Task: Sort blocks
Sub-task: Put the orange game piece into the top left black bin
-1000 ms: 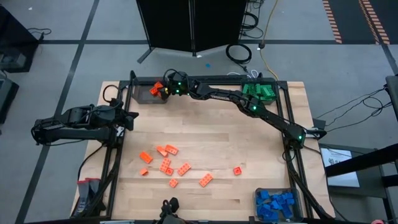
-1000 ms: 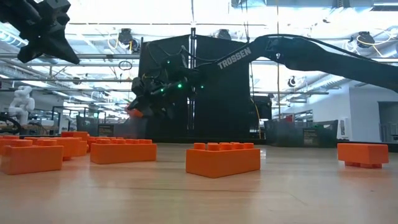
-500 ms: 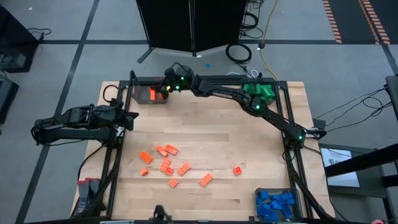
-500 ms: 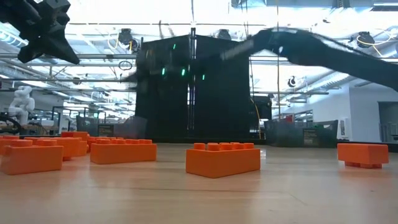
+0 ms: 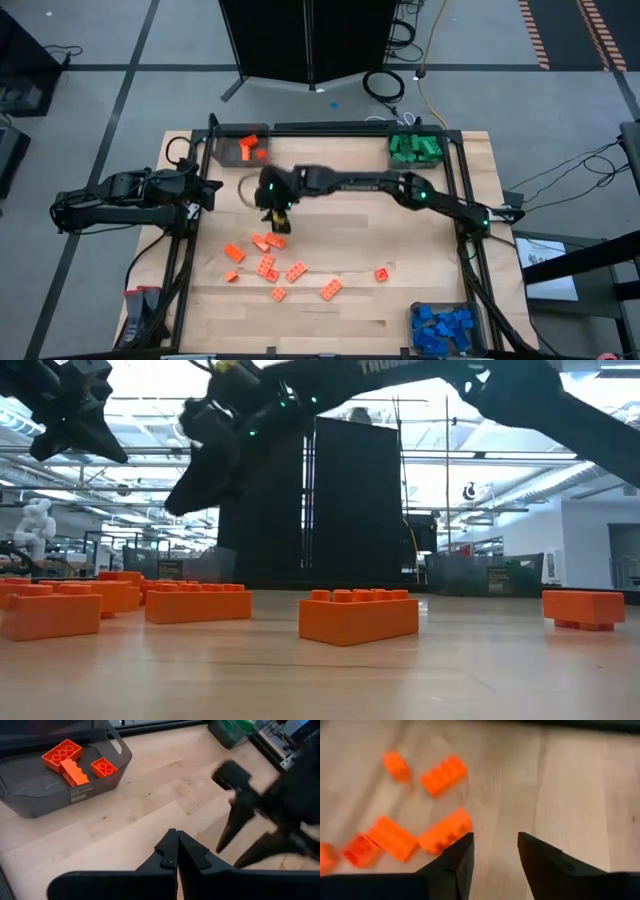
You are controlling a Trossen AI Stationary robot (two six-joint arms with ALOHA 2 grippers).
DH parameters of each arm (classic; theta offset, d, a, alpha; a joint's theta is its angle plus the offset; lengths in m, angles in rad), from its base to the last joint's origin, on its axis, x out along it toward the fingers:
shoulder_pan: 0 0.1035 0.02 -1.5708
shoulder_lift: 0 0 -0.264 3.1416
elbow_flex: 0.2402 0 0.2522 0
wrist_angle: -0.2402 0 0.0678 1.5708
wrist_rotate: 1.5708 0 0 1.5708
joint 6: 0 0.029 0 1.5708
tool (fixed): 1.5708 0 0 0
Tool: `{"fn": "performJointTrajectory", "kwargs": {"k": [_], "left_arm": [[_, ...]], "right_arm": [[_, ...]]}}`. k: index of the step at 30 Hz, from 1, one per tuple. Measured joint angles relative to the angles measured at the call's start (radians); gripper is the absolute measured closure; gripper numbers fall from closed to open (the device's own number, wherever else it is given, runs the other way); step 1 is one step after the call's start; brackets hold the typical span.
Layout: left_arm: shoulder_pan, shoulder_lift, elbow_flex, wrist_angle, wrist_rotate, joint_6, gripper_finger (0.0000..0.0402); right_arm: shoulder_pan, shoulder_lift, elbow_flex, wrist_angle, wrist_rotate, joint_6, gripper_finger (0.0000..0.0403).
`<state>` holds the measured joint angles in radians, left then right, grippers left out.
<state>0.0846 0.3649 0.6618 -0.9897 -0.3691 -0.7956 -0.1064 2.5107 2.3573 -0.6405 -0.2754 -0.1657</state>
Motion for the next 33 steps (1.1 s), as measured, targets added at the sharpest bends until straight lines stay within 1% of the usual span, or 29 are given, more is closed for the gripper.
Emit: {"fn": "performJointTrajectory", "kwargs": {"k": [2,4,6,10,13,15,19,24,33], "left_arm": [[0.0,0.0,0.0,0.0,0.0,0.0,0.0401],[0.0,0.0,0.0,0.0,0.0,0.0,0.0401],[0.0,0.0,0.0,0.0,0.009,0.0,0.0401],[0.0,0.0,0.0,0.0,0.037,0.001,0.0401],[0.0,0.0,0.0,0.0,0.048,0.026,0.0401],[0.0,0.0,0.0,0.0,0.05,0.034,0.0401],[0.0,0.0,0.0,0.0,0.051,0.052,0.0401],[0.0,0.0,0.0,0.0,0.059,0.075,0.0401],[0.0,0.0,0.0,-0.003,0.09,0.079,0.0401]], "right_arm": [[0.034,0.006,0.0,-0.018,0.092,-0.015,0.0247],[0.058,0.009,-0.002,-0.015,0.136,-0.009,0.0232],[0.069,0.007,-0.001,-0.018,0.168,0.036,0.0213],[0.075,0.008,0.0,-0.096,0.181,0.192,0.0165],[0.097,0.021,0.0,-0.112,0.201,0.255,0.0136],[0.114,0.028,-0.001,-0.113,0.204,0.276,0.0124],[0.14,0.035,-0.001,-0.129,0.233,0.327,0.0118],[0.155,0.047,-0.001,-0.119,0.333,0.341,0.0123],[0.175,0.11,-0.002,-0.112,0.325,0.432,0.0125]]}}
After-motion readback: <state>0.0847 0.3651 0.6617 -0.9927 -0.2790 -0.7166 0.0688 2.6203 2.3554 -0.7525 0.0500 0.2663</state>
